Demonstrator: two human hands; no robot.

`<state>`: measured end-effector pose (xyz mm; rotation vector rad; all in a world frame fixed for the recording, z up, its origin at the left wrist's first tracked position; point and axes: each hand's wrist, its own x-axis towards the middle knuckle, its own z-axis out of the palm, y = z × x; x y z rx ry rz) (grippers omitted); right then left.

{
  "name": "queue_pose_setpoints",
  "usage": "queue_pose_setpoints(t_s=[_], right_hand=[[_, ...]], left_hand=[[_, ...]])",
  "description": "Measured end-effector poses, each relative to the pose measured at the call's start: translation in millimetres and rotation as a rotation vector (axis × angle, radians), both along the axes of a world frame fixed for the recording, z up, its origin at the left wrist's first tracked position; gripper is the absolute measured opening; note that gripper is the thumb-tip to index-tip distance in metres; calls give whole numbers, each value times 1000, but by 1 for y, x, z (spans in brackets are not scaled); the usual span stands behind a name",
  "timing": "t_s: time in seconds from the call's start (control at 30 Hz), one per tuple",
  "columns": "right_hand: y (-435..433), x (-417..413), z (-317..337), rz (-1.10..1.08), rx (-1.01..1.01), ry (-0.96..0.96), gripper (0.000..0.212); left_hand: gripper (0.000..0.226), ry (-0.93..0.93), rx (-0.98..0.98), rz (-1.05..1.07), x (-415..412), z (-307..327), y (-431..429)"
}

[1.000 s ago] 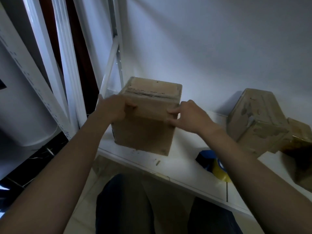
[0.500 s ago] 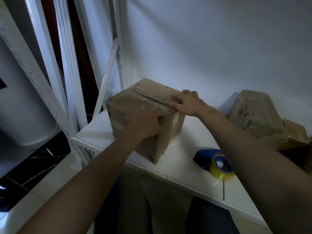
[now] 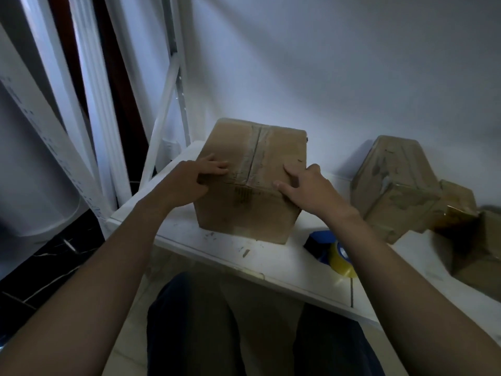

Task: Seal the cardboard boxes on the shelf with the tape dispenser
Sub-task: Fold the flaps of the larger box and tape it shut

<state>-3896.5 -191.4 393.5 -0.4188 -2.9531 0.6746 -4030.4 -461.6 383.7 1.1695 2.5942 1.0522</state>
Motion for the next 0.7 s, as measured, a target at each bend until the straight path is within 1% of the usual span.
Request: queue_pose_setpoints(t_s=[0.13,0.2,0.23,0.3,0.33,0.37,0.43,0.5,0.53,0.57,0.6,0.7], right_hand=[[17,8,0,-20,18,-10,41],[24,16,2,-46,-4,1,35],[25,22,3,-45,-19,12,35],[29,34,4,-32,-72,36,46],[32,39,5,-42,-110,53,51],[36,47,5,-62,-143,73,52],[45,60,3,-93,-160,124,47],[64,75,-8,-122,-143,159,42],[76,82,-18,-139,-119,146,42],[86,88,-29,-154,-83,104,43],[96,94,-41,-169,-50,30,46],[122,108,-76,-234,44,-243,55]], left_hand=[[64,46,-49,-33,8,10,24],[62,35,-45,-56,15,10,33],[61,27,-30,-57,18,9,37],[56,60,-20,-19,26,8,44],[53,100,-21,36,29,9,49],[49,131,-8,100,32,9,56],[38,154,76,176,39,11,71],[30,105,202,163,51,12,87],[30,71,227,129,57,10,95],[32,57,212,91,63,9,101],[34,64,144,63,69,8,108],[36,215,-46,44,89,3,128]])
